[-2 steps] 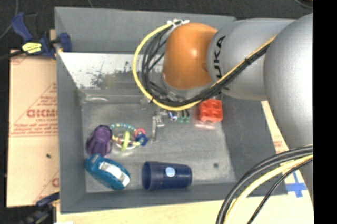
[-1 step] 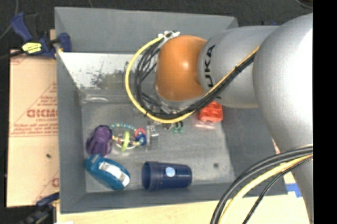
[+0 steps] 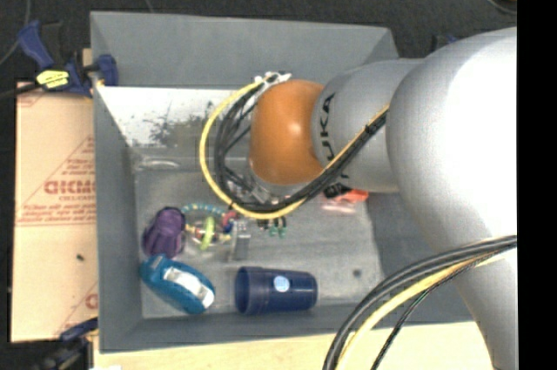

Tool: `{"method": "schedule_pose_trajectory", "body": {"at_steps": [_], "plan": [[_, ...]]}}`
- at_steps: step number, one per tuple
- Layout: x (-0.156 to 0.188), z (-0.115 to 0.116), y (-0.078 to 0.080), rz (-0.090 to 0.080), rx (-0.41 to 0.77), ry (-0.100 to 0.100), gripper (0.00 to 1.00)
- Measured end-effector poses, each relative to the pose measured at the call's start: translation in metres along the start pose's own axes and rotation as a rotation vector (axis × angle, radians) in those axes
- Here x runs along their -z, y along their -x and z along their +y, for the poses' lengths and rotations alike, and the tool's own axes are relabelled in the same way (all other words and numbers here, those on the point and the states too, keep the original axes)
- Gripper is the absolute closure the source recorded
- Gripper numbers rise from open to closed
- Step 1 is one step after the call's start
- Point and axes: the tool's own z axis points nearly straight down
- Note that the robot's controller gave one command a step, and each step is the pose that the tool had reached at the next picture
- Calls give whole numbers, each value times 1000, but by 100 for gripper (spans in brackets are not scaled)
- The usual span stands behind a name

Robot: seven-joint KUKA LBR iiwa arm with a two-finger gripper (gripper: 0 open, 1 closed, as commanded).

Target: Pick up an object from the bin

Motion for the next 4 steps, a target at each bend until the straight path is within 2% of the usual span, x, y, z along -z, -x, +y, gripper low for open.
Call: {"method": "schedule_pose_trajectory", "body": {"at_steps": [1,3,4], "plan": [[-4,6,3,-6,13,-1,0],[130,-1,6,-15,-11,2,0],[35,2,8,-16,17,2,0]]}}
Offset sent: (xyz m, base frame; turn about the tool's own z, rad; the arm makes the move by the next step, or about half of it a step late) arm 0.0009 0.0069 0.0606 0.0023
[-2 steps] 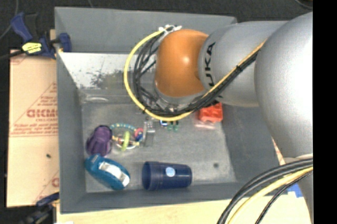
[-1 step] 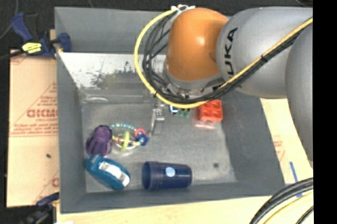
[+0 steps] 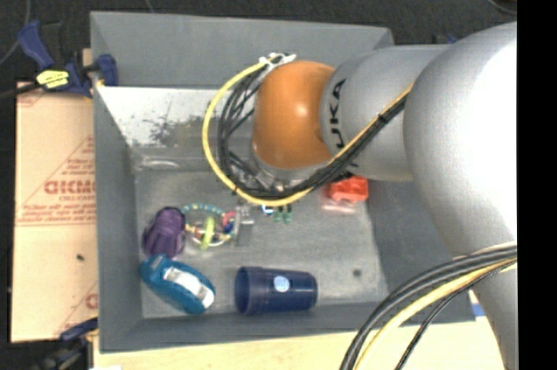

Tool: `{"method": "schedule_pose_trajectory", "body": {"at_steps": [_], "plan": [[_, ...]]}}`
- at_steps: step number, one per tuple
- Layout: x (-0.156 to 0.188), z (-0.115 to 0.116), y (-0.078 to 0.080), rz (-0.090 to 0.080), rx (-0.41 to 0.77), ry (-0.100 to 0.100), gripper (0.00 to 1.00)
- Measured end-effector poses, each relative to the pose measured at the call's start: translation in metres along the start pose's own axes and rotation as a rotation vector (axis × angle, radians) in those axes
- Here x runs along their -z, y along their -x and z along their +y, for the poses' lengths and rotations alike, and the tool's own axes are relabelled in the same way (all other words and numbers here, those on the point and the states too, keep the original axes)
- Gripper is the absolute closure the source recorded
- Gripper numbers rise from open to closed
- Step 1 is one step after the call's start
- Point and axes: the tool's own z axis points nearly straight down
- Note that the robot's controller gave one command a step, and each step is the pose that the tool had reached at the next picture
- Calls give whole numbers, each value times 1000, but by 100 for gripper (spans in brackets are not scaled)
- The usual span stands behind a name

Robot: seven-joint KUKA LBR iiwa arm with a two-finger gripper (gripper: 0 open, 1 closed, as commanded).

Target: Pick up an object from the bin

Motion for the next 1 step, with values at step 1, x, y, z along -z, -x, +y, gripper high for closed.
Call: {"method": "schedule_pose_trajectory", "body": {"at_steps": [1], "plan": [[-38,-4,-23,-7,30,0,0]]}}
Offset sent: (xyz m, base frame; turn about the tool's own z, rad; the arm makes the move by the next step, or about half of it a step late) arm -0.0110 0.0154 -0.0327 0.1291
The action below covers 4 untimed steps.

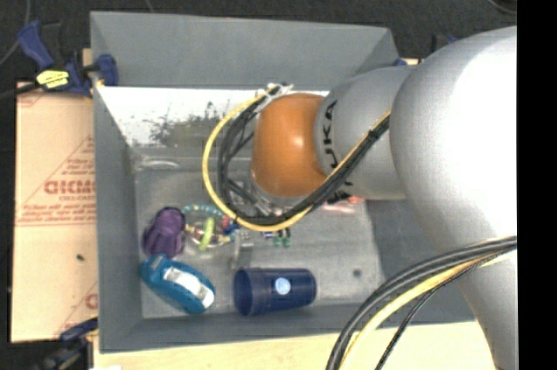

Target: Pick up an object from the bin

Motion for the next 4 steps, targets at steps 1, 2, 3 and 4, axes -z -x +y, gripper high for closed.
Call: {"method": "schedule_pose_trajectory", "body": {"at_steps": [1,2,3,4], "plan": [[9,19,16,-6,-157,3,100],[9,19,16,-6,-157,3,100],[79,17,14,-13,-146,5,100],[106,-4,19,-14,-113,3,100]]}}
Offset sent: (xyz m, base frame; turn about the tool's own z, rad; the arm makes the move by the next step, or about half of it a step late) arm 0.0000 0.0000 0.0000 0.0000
